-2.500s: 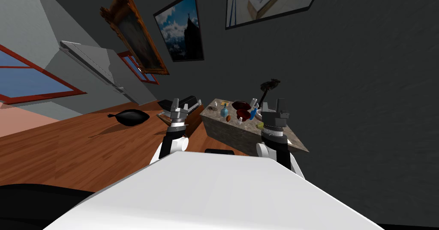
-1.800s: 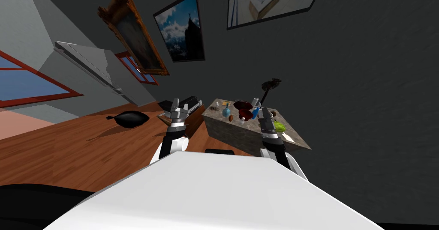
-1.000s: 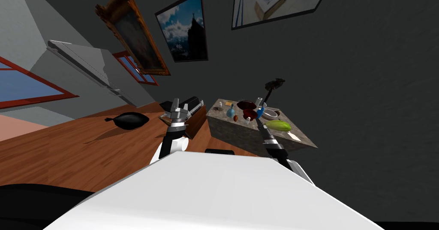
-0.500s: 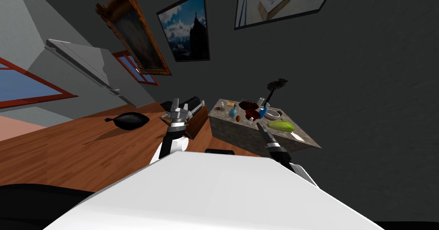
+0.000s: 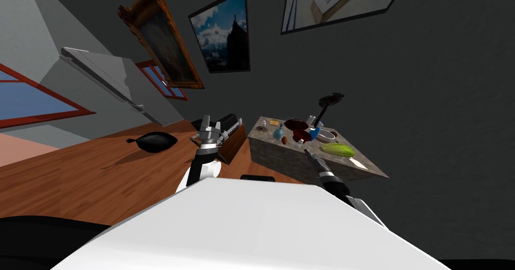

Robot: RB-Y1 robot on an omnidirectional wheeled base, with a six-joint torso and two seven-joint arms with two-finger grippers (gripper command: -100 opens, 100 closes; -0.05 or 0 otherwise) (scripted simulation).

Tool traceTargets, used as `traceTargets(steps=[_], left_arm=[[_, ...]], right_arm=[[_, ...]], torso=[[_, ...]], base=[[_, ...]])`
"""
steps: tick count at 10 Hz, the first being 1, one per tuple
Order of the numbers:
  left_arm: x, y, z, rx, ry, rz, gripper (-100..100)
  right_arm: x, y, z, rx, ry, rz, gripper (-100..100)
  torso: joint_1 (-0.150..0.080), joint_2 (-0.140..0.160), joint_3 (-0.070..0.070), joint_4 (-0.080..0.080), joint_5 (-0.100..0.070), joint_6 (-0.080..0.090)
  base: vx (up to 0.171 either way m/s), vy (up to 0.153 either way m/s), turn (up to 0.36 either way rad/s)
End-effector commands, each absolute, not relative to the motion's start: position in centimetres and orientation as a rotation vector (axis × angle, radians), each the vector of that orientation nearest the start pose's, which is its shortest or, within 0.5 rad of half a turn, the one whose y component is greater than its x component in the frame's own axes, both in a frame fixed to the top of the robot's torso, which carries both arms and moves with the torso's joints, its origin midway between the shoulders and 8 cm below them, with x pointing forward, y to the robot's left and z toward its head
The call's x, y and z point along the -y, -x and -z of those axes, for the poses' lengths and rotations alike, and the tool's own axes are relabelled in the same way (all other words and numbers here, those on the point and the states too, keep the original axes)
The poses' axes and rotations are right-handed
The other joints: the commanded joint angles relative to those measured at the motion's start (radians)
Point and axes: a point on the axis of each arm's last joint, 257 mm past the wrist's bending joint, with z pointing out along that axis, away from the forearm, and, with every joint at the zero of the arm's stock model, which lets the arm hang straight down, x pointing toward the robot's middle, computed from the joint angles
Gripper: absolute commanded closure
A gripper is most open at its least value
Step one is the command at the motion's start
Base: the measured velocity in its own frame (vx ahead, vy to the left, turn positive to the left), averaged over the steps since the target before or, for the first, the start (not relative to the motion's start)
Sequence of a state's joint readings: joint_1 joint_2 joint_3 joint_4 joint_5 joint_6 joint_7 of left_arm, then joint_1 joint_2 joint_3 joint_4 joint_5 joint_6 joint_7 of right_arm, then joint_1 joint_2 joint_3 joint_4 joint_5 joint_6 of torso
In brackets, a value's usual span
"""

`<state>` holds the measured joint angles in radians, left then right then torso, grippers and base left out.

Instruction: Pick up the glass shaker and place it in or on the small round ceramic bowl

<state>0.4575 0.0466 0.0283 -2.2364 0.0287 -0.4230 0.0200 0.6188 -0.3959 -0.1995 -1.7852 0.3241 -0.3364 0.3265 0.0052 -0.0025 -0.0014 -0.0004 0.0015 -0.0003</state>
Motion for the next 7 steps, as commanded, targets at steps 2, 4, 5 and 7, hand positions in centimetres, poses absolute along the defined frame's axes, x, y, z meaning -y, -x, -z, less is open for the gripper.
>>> traceTargets(steps=[2,4,5,7], left_arm=[[-28.8,-36.7,-0.5,-0.68,0.715,1.305,0],[-28.8,-36.7,-0.5,-0.68,0.715,1.305,0],[-28.8,-36.7,-0.5,-0.68,0.715,1.305,0],[-28.8,-36.7,-0.5,-0.68,0.715,1.305,0]], right_arm=[[45.2,-33.8,27.6,-1.649,-0.406,-0.199,-100],[47.7,-33.0,29.0,-1.703,-0.398,-0.113,-100],[49.1,-32.6,29.6,-1.728,-0.395,-0.067,-100],[52.1,-31.7,30.6,-1.777,-0.39,0.026,-100]], torso=[[-0.001,0.0,0.0,0.0,0.0,0.0],[0.0,0.0,0.0,0.0,0.0,0.0],[0.001,-0.001,-0.001,0.0,0.0,0.0],[0.001,-0.002,-0.001,-0.001,0.0,0.0]], base=[[0.031,0.064,0.043],[0.049,0.1,0.058],[0.073,0.108,0.065],[0.078,0.101,0.079]])
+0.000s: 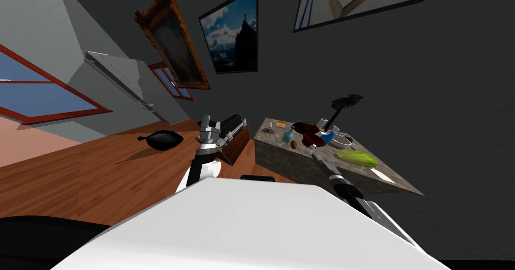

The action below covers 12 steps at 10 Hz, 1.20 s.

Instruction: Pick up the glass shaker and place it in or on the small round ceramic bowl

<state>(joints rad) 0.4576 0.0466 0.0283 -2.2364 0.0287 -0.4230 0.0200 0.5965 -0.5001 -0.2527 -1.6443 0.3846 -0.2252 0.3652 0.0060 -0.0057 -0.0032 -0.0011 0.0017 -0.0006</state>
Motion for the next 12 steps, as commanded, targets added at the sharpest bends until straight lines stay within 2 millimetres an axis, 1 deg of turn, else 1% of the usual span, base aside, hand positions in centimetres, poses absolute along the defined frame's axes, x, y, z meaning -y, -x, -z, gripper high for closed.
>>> traceTargets(steps=[1,5,6,7,8,9,10,11,12], left_arm=[[-28.8,-36.7,-0.5,-0.68,0.715,1.305,0],[-28.8,-36.7,-0.5,-0.68,0.715,1.305,0],[-28.8,-36.7,-0.5,-0.68,0.715,1.305,0],[-28.8,-36.7,-0.5,-0.68,0.715,1.305,0],[-28.8,-36.7,-0.5,-0.68,0.715,1.305,0],[-28.8,-36.7,-0.5,-0.68,0.715,1.305,0],[-28.8,-36.7,-0.5,-0.68,0.715,1.305,0],[-28.8,-36.7,-0.5,-0.68,0.715,1.305,0],[-28.8,-36.7,-0.5,-0.68,0.715,1.305,0]], right_arm=[[53.6,-31.2,31.0,-1.798,-0.388,0.074,-100],[59.2,-29.4,31.7,-1.865,-0.385,0.247,-100],[61.4,-28.6,31.7,-1.886,-0.386,0.315,-100],[62.9,-28.1,31.6,-1.897,-0.388,0.362,-100],[63.4,-27.9,31.6,-1.9,-0.389,0.375,-100],[62.9,-28.1,31.5,-1.896,-0.388,0.359,-100],[63.0,-28.1,31.5,-1.897,-0.389,0.363,0],[63.0,-28.1,31.5,-1.896,-0.389,0.362,-100],[63.0,-28.1,31.5,-1.896,-0.389,0.362,100]], torso=[[0.0,0.0,0.0,0.0,0.0,0.0],[0.002,0.0,0.0,0.0,0.0,0.0],[0.0,-0.001,-0.001,0.0,0.0,0.0],[0.001,-0.002,-0.001,0.0,0.0,0.0],[0.001,-0.002,-0.001,-0.001,0.0,0.0],[0.0,0.0,0.0,0.0,0.0,0.0],[-0.003,0.003,0.002,0.001,-0.001,0.001],[-0.005,0.005,0.003,0.001,-0.001,0.001],[-0.006,0.006,0.003,0.001,-0.001,0.001]], base=[[0.074,0.097,0.092],[0.084,0.117,0.09],[0.121,0.106,0.134],[0.12,0.102,0.13],[0.074,0.082,0.056],[0.025,0.034,0.002],[0.007,0.007,-0.001],[0.0,0.0,0.0],[0.0,0.0,0.0]])
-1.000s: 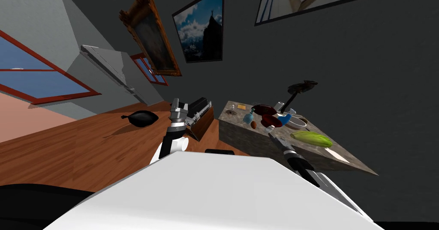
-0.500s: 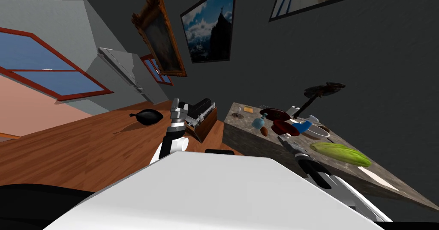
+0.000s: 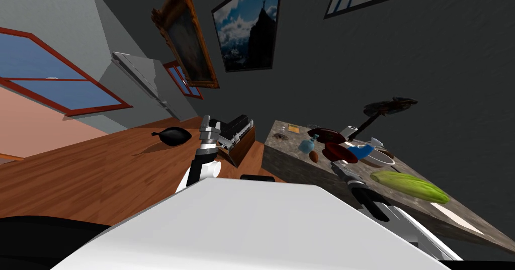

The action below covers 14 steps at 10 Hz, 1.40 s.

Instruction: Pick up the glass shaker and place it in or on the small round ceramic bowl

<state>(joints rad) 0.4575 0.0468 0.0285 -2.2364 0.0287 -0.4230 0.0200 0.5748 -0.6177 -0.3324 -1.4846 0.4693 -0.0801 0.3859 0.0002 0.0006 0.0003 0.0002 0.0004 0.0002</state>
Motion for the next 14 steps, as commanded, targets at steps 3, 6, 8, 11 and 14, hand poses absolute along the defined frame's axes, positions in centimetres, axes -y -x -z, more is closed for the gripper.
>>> traceTargets(steps=[3,6,8,11,14], left_arm=[[-28.8,-36.7,-0.5,-0.68,0.715,1.305,0],[-28.8,-36.7,-0.5,-0.68,0.715,1.305,0],[-28.8,-36.7,-0.5,-0.68,0.715,1.305,0],[-28.8,-36.7,-0.5,-0.68,0.715,1.305,0],[-28.8,-36.7,-0.5,-0.68,0.715,1.305,0]], right_arm=[[63.0,-28.1,31.5,-1.896,-0.388,0.362,100],[63.0,-28.1,31.5,-1.896,-0.388,0.362,100],[63.4,-28.0,31.0,-1.887,-0.38,0.364,100],[64.5,-27.9,29.7,-1.864,-0.366,0.377,100],[65.8,-27.8,28.2,-1.838,-0.354,0.395,100]], torso=[[0.0,-0.001,0.0,0.0,0.0,0.0],[-0.001,-0.001,0.0,0.0,-0.001,0.0],[-0.001,-0.001,0.0,0.0,-0.001,0.0],[0.004,0.013,0.007,0.001,0.0,0.003],[0.006,0.014,0.008,0.002,0.001,0.003]], base=[[0.0,0.0,0.0],[0.0,0.0,0.0],[-0.049,0.02,0.001],[-0.179,0.069,-0.026],[-0.182,0.077,-0.026]])
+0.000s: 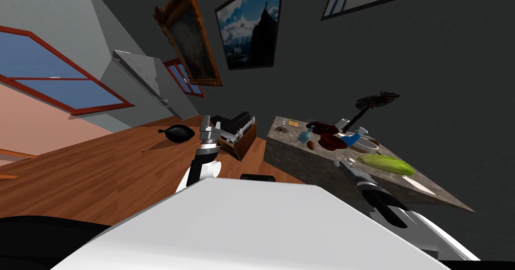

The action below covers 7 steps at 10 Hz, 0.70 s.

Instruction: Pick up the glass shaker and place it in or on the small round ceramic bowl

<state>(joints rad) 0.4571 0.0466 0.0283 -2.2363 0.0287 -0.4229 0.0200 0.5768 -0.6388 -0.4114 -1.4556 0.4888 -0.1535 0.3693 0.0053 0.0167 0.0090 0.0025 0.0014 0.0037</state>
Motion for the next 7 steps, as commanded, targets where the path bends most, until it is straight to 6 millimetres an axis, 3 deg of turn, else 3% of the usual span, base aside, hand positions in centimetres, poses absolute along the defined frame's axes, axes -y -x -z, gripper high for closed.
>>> traceTargets(steps=[1,3,4,7], left_arm=[[-28.8,-36.7,-0.5,-0.68,0.715,1.305,0],[-28.8,-36.7,-0.5,-0.68,0.715,1.305,0],[-28.8,-36.7,-0.5,-0.68,0.715,1.305,0],[-28.8,-36.7,-0.5,-0.68,0.715,1.304,0]], right_arm=[[66.3,-27.9,27.6,-1.828,-0.351,0.401,100],[67.8,-28.8,25.1,-1.781,-0.345,0.433,100],[68.4,-29.4,23.6,-1.754,-0.354,0.453,100],[69.1,-29.9,22.0,-1.721,-0.374,0.477,100]], torso=[[0.0,0.0,0.0,0.0,0.0,0.0],[0.0,-0.001,0.0,0.0,0.001,0.0],[-0.002,-0.007,-0.003,0.0,0.001,-0.001],[-0.006,-0.03,-0.017,-0.005,-0.001,-0.005]], base=[[-0.193,0.071,-0.025],[-0.133,0.046,-0.03],[0.072,-0.008,0.011],[0.187,-0.038,0.028]])
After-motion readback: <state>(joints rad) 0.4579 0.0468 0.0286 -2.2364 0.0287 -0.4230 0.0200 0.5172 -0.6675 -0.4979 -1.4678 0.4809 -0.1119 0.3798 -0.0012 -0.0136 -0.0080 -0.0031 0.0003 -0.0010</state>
